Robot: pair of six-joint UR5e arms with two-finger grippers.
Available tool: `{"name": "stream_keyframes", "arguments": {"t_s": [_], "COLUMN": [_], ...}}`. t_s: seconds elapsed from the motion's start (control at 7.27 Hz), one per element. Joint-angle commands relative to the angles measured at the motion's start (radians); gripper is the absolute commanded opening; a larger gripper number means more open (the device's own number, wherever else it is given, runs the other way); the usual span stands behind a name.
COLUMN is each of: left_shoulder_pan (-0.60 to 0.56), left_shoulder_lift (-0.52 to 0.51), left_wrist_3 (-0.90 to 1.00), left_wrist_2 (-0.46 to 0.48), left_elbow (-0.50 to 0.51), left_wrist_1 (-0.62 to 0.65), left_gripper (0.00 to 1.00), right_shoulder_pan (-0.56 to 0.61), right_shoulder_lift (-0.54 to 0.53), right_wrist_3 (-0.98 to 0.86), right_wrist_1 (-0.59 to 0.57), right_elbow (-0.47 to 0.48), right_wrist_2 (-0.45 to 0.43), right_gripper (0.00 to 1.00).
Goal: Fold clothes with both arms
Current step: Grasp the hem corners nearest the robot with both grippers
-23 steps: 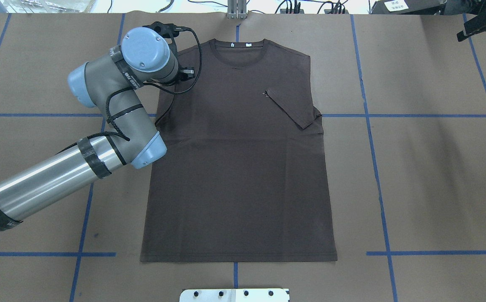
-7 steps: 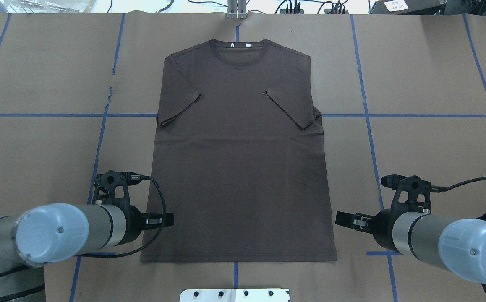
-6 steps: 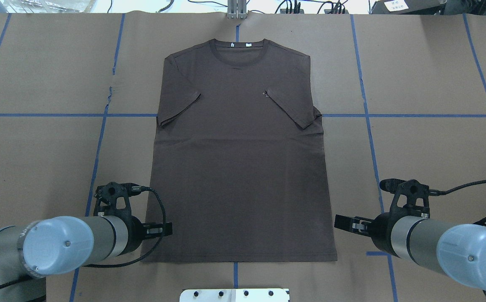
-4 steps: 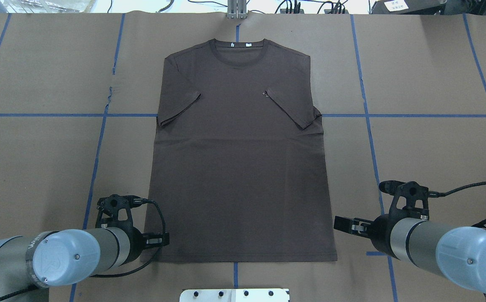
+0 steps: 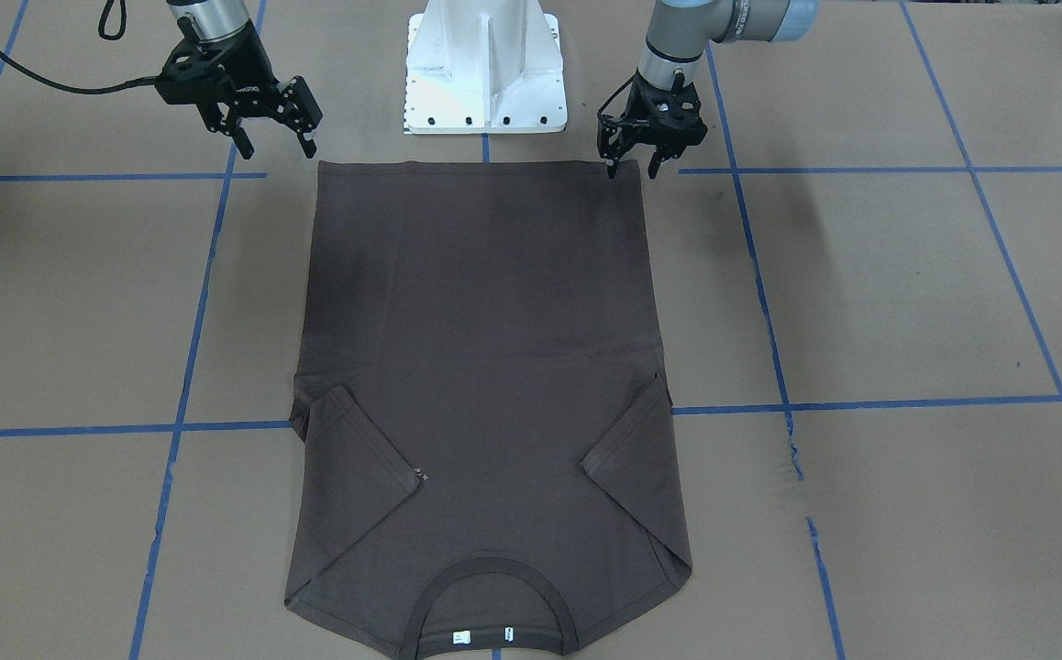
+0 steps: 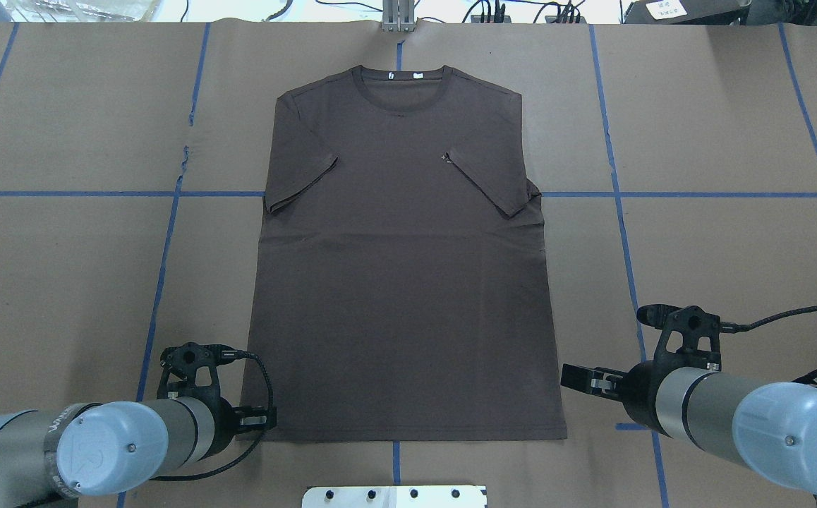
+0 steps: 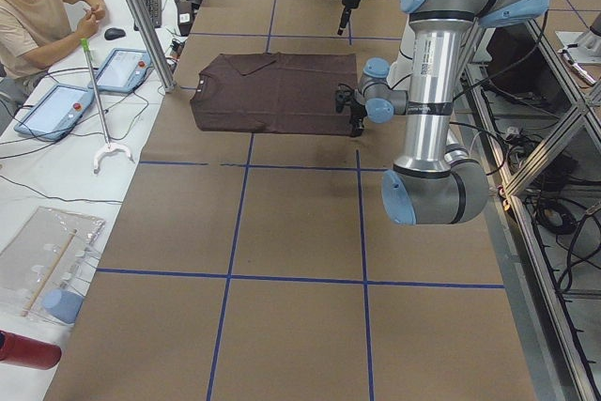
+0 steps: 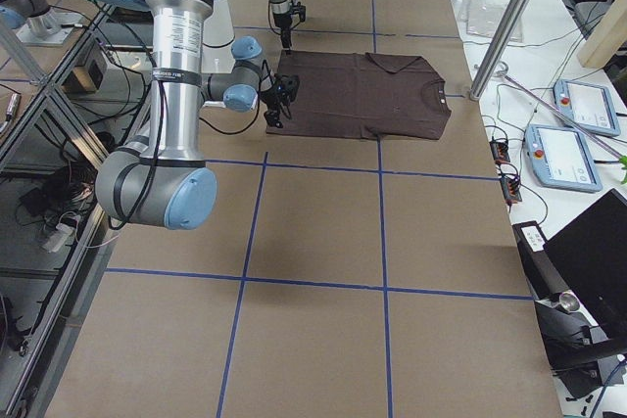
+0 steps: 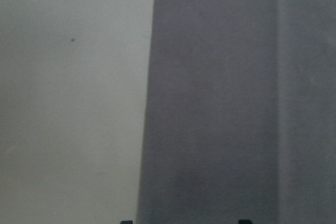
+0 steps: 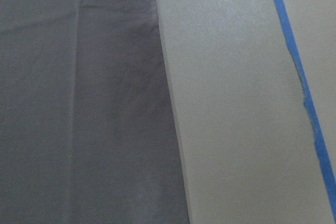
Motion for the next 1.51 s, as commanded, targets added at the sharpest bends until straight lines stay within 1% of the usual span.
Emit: {"name": "stream_keyframes", "arguments": {"t_s": [0.0, 0.41, 0.55, 0.69, 0.83, 0.96, 1.24, 1.38], "left_shoulder_pan": [0.012, 0.021, 0.026, 0.027, 0.027, 0.027, 0.027, 0.027], "left_shoulder_lift": [0.001, 0.001, 0.001, 0.001, -0.001, -0.001, -0.002, -0.01], "left_wrist_3": [0.0, -0.002, -0.002, -0.002, 0.0, 0.001, 0.005, 0.0], "left_wrist_2": [-0.001, -0.003, -0.004, -0.004, -0.007, -0.007, -0.004, -0.006], "left_elbow": [0.002, 0.009, 0.009, 0.009, 0.008, 0.006, -0.001, -0.003], "left_wrist_1": [0.0, 0.0, 0.0, 0.0, 0.0, 0.0, 0.0, 0.0], "left_gripper": [0.59, 0.58, 0.48, 0.35, 0.06, 0.0, 0.0, 0.0], "right_shoulder_pan": [0.001, -0.001, 0.001, 0.001, 0.001, 0.001, -0.001, -0.016], "right_shoulder_lift": [0.0, 0.0, 0.0, 0.0, 0.0, 0.0, 0.002, 0.003], "right_wrist_3": [0.0, 0.0, 0.0, 0.0, 0.0, 0.0, 0.0, 0.021], "right_wrist_1": [0.0, 0.0, -0.001, 0.0, 0.0, 0.0, 0.0, 0.0], "right_elbow": [0.0, 0.0, 0.0, -0.001, 0.0, 0.0, 0.0, 0.0], "right_wrist_2": [0.0, 0.0, 0.0, 0.0, 0.0, 0.0, 0.0, -0.001], "right_gripper": [1.0, 1.0, 1.0, 1.0, 1.0, 1.0, 1.0, 0.97]}}
